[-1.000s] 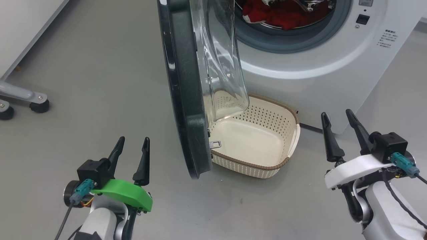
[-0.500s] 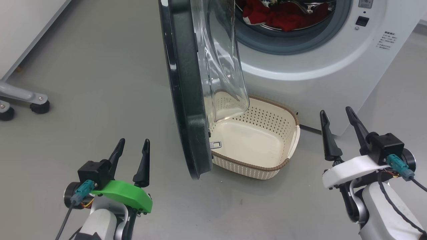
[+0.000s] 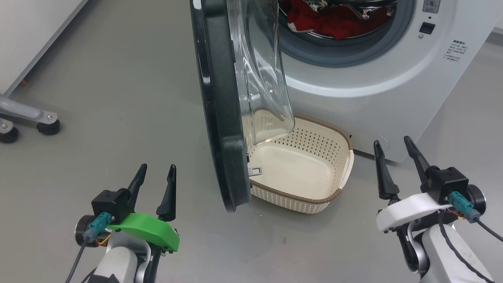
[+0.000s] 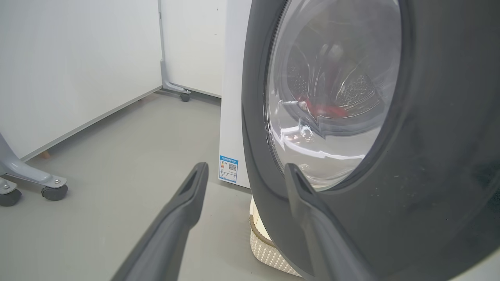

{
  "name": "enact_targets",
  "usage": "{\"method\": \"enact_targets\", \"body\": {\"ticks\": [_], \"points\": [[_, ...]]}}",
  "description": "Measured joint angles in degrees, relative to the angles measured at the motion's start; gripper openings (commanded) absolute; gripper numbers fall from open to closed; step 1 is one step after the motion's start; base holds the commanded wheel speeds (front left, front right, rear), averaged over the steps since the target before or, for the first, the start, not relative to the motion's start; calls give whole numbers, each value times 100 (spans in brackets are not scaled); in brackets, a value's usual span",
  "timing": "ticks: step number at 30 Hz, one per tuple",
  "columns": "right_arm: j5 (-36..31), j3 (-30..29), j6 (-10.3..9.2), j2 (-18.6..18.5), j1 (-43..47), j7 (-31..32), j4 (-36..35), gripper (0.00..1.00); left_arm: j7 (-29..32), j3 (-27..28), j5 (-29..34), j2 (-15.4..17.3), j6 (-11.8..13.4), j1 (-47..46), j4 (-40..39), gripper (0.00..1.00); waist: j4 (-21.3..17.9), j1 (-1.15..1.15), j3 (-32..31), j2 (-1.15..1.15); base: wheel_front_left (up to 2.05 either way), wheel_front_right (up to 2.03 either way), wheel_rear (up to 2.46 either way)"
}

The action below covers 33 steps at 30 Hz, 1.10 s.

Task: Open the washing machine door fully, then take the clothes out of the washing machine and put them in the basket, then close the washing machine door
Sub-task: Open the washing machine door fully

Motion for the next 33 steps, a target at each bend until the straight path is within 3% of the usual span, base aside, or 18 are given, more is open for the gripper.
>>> {"method": "enact_targets", "body": {"ticks": [13,14,15,16,26,33], "points": [[-193,-132,51,115,59,0,3,100,0,0,0,0,0,1,1,100,7,0,-30,0,0,0,0],[-194,-144,52,127,63,0,3,100,0,0,0,0,0,1,2,77,8,0,-32,0,0,0,0],[-198,-154,62,135,71,0,3,100,0,1,0,0,0,1,2,44,9,0,-35,0,0,0,0],[-203,-169,67,140,85,0,3,100,0,1,0,0,0,1,1,1,10,0,-37,0,0,0,0],[-257,-310,102,227,139,0,14,100,0,157,-5,0,0,1,-243,0,18,0,-32,0,0,0,0],[-344,-394,152,231,141,0,15,100,0,478,120,2,18,-69,-1050,0,44,0,-38,0,0,0,0]]}}
